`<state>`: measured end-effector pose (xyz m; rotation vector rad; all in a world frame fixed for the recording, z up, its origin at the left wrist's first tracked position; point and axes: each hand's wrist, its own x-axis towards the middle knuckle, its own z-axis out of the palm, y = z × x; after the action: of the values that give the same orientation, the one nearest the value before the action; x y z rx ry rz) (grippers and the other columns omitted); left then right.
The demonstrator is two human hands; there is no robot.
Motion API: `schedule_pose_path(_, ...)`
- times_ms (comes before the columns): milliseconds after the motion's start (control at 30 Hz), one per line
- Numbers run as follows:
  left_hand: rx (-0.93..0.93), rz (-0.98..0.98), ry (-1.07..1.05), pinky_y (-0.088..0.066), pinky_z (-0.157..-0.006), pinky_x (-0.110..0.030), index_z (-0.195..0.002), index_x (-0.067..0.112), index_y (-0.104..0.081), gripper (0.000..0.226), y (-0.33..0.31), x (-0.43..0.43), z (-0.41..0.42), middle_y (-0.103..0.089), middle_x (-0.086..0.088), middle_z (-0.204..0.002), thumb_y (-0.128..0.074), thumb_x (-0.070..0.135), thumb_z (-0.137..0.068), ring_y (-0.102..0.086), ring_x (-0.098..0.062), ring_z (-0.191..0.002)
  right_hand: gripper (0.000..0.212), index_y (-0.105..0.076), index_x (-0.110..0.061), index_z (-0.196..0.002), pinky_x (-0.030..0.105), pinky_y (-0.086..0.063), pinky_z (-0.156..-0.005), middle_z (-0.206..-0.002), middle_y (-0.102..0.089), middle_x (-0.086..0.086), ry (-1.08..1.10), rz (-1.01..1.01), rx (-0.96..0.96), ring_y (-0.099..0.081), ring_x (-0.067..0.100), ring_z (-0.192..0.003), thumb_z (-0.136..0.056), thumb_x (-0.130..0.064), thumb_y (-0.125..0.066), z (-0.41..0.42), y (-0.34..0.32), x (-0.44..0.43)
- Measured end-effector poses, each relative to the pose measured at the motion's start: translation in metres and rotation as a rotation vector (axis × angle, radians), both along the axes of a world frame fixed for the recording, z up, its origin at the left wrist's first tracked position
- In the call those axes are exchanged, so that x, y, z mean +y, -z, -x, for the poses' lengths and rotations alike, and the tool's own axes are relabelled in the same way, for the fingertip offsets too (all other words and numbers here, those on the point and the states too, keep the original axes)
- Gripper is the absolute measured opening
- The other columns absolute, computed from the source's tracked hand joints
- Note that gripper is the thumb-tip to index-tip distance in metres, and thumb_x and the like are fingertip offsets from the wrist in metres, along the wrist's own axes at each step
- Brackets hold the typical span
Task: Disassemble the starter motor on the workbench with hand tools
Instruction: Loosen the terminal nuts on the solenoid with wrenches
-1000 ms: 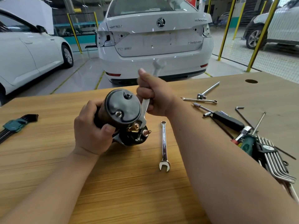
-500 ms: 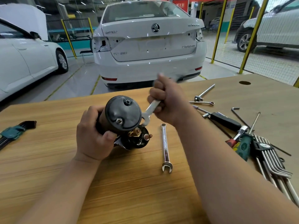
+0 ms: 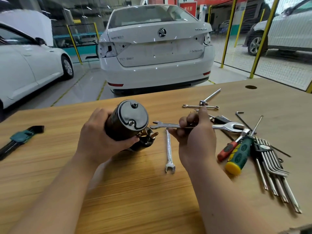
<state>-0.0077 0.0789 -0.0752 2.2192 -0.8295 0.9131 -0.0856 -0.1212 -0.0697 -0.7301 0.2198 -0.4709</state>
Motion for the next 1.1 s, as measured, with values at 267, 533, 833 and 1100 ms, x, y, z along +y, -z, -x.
schedule_pose_path(267,0.411,0.055,-0.079,-0.036,-0.065,-0.019,-0.087,0.047,-0.053,0.055,-0.015,-0.003,0.003,-0.057,0.022,-0.090,-0.076,0.069,-0.041,-0.051,0.009,-0.086,0.058,-0.056,-0.020,-0.045,0.033,-0.055,-0.055,-0.064,-0.064,0.005,-0.200,0.224,-0.094,-0.068,0.025,-0.058,-0.101,-0.034,-0.045,0.009,-0.007,-0.001)
schedule_pose_path(533,0.479,0.016,-0.131,-0.037,-0.062,-0.024,-0.095,0.036,-0.060,0.049,-0.020,-0.011,-0.007,-0.061,0.017,-0.089,-0.079,0.058,-0.056,-0.052,0.003,-0.082,0.050,-0.047,-0.014,-0.057,0.036,-0.057,-0.054,-0.060,-0.059,0.008,-0.166,0.001,0.020,-0.068,0.029,-0.058,-0.102,-0.034,-0.044,0.014,-0.008,-0.001)
schedule_pose_path(833,0.424,0.047,-0.159,-0.040,-0.063,-0.029,-0.093,0.035,-0.058,0.067,-0.015,-0.007,0.002,-0.060,0.017,-0.087,-0.063,0.075,-0.040,-0.053,0.001,-0.083,0.060,-0.049,-0.019,-0.044,0.035,-0.057,-0.054,-0.057,-0.055,0.006,-0.110,-0.044,0.013,-0.066,0.029,-0.054,-0.102,-0.030,-0.043,0.032,-0.005,0.012)
schedule_pose_path(1100,0.308,0.048,-0.134,-0.039,-0.066,-0.033,-0.091,0.035,-0.051,0.062,-0.010,-0.003,0.015,-0.055,0.017,-0.086,-0.062,0.074,-0.043,-0.052,-0.012,-0.080,0.050,-0.047,-0.014,-0.054,0.037,-0.058,-0.057,-0.060,-0.056,0.008,-0.175,0.013,0.022,-0.066,0.029,-0.057,-0.101,-0.030,-0.046,0.036,-0.013,0.011)
